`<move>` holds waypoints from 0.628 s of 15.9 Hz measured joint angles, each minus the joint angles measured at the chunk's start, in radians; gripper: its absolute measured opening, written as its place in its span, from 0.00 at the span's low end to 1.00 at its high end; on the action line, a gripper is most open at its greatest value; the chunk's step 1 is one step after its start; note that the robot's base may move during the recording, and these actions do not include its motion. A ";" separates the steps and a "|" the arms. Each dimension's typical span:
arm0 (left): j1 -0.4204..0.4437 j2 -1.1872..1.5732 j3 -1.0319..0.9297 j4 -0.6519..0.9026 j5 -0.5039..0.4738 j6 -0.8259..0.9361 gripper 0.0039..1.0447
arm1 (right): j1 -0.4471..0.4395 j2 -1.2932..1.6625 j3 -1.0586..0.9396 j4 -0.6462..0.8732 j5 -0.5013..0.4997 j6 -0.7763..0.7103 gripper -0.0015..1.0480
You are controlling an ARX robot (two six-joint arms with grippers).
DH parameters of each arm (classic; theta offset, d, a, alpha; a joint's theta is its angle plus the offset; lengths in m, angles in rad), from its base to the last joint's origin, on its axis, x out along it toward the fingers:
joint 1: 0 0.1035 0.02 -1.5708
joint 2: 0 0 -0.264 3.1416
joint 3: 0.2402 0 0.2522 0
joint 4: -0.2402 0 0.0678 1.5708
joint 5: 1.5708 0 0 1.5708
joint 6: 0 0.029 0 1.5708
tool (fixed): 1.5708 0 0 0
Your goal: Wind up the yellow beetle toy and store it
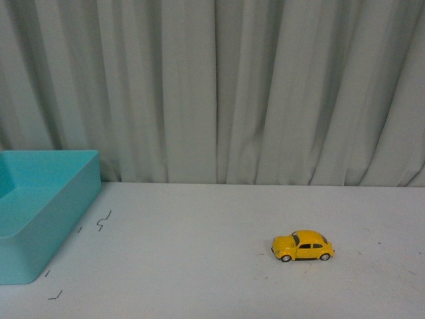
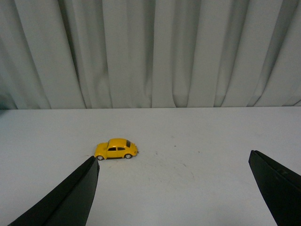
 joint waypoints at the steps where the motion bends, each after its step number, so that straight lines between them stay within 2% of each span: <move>1: 0.000 0.000 0.000 0.000 0.000 0.000 0.94 | 0.000 0.000 0.000 0.000 0.000 0.000 0.94; 10: 0.000 0.000 0.000 -0.001 0.000 0.000 0.94 | 0.000 -0.001 0.000 0.001 0.000 0.000 0.94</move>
